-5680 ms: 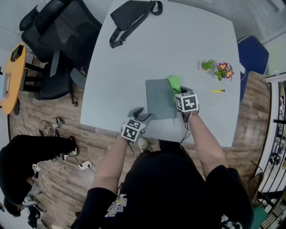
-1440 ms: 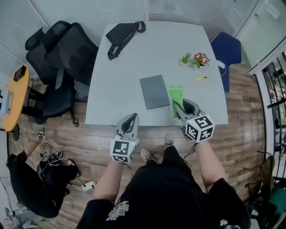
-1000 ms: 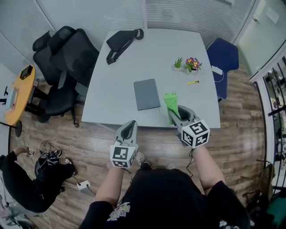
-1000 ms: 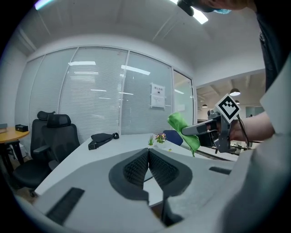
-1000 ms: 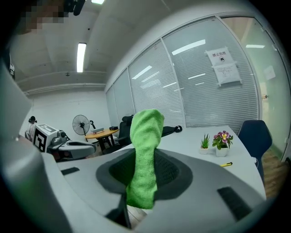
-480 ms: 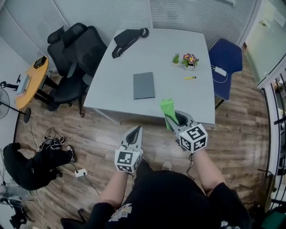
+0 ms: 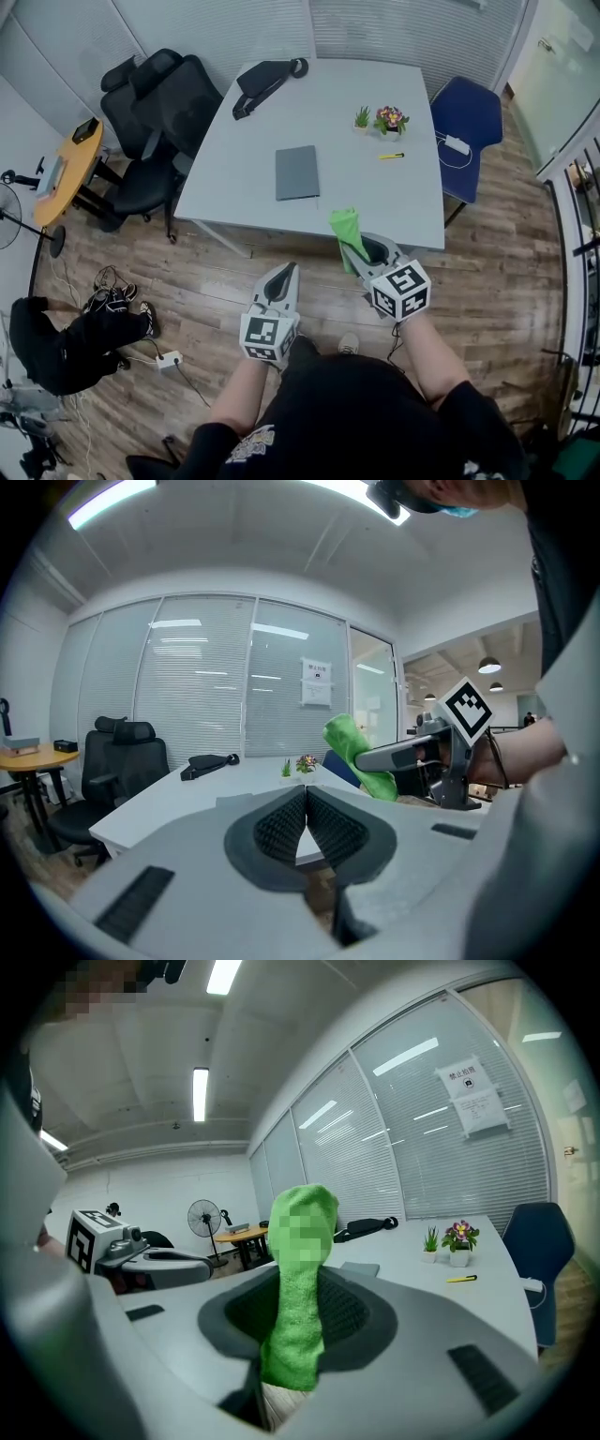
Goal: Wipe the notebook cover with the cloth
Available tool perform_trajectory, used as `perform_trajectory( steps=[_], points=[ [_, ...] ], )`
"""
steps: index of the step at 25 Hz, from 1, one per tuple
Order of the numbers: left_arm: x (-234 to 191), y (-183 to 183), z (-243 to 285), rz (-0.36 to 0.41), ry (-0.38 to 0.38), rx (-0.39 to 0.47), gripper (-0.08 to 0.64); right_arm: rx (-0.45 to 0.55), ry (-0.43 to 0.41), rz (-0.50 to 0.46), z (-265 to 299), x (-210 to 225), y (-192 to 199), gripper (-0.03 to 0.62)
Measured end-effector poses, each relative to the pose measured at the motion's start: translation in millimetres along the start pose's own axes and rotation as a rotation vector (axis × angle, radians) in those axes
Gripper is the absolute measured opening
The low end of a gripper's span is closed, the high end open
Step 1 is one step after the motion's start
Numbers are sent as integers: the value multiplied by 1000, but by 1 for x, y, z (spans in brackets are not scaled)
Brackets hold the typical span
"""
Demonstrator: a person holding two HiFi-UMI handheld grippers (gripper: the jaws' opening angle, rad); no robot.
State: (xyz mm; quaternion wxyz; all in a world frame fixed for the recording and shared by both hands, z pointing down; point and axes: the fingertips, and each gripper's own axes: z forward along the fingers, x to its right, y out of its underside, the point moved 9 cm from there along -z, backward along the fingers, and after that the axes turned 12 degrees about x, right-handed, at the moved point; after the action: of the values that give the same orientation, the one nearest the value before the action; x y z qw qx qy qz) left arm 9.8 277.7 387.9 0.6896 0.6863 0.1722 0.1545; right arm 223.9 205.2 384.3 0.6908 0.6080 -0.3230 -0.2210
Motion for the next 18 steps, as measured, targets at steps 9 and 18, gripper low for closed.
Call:
perform_trajectory(
  steps=[9,18],
  points=[
    [-6,-10,-11,4,-17,30,6,23,-14,-7,3,-16,-5,110],
    [-12,-14,-19,3,-47,42,6,28,-34,-9,7,-24,-8,109]
  ],
)
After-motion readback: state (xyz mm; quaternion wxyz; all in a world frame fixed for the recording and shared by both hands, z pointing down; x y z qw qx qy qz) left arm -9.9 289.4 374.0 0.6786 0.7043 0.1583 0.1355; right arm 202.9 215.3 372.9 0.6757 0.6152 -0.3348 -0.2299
